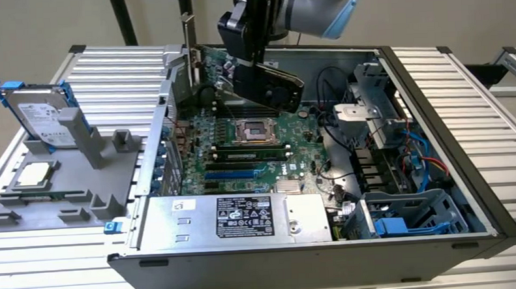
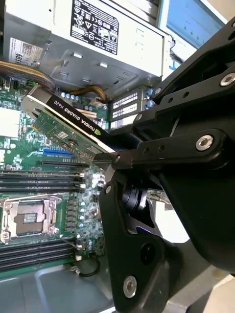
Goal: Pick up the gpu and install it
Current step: 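Insert the gpu into the slot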
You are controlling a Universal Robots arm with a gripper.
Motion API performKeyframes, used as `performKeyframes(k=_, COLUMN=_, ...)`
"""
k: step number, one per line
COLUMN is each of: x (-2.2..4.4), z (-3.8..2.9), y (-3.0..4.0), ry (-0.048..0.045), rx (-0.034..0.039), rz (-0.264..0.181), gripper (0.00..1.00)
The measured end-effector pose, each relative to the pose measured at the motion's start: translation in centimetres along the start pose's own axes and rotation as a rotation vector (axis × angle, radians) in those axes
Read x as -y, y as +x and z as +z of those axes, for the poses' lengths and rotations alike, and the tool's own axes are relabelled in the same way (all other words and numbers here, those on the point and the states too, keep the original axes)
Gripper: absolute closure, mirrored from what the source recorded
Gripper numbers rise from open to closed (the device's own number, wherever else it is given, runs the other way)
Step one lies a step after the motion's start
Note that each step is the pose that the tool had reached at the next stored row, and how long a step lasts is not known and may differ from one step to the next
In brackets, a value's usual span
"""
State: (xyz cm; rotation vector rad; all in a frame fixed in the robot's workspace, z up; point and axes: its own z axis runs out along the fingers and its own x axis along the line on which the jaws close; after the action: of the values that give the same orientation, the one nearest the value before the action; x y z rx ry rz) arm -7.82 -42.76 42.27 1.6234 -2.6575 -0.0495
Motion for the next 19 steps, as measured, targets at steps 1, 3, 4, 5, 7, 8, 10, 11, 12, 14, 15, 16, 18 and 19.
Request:
performKeyframes(k=1, x=0.00, z=0.00, y=0.00, ry=0.0000, rx=-0.0003, rz=-0.007, gripper=1.00)
performKeyframes(k=3, x=0.00, z=0.00, y=0.00, ry=0.0002, rx=-0.0009, rz=-0.021, gripper=1.00)
performKeyframes(k=4, x=0.00, z=0.00, y=0.00, ry=0.0002, rx=-0.0012, rz=-0.028, gripper=1.00)
performKeyframes(k=5, x=0.00, z=0.00, y=0.00, ry=0.0002, rx=-0.0015, rz=-0.035, gripper=1.00)
performKeyframes(k=7, x=0.01, z=0.00, y=0.00, ry=0.0003, rx=-0.0020, rz=-0.049, gripper=1.00)
performKeyframes(k=8, x=0.01, z=0.00, y=0.00, ry=0.0004, rx=-0.0023, rz=-0.055, gripper=1.00)
performKeyframes(k=10, x=0.01, z=0.00, y=0.00, ry=0.0005, rx=-0.0029, rz=-0.069, gripper=1.00)
performKeyframes(k=11, x=0.01, z=0.00, y=0.00, ry=0.0005, rx=-0.0031, rz=-0.076, gripper=1.00)
performKeyframes(k=12, x=0.01, z=0.00, y=0.00, ry=0.0006, rx=-0.0034, rz=-0.082, gripper=1.00)
performKeyframes(k=14, x=0.01, z=0.00, y=0.00, ry=0.0006, rx=-0.0040, rz=-0.096, gripper=1.00)
performKeyframes(k=15, x=0.01, z=0.00, y=0.00, ry=0.0007, rx=-0.0043, rz=-0.103, gripper=1.00)
performKeyframes(k=16, x=0.01, z=0.00, y=0.00, ry=0.0007, rx=-0.0046, rz=-0.110, gripper=1.00)
performKeyframes(k=18, x=0.01, z=0.00, y=0.00, ry=0.0008, rx=-0.0051, rz=-0.123, gripper=1.00)
performKeyframes(k=19, x=0.01, z=0.00, y=0.00, ry=0.0009, rx=-0.0054, rz=-0.129, gripper=1.00)
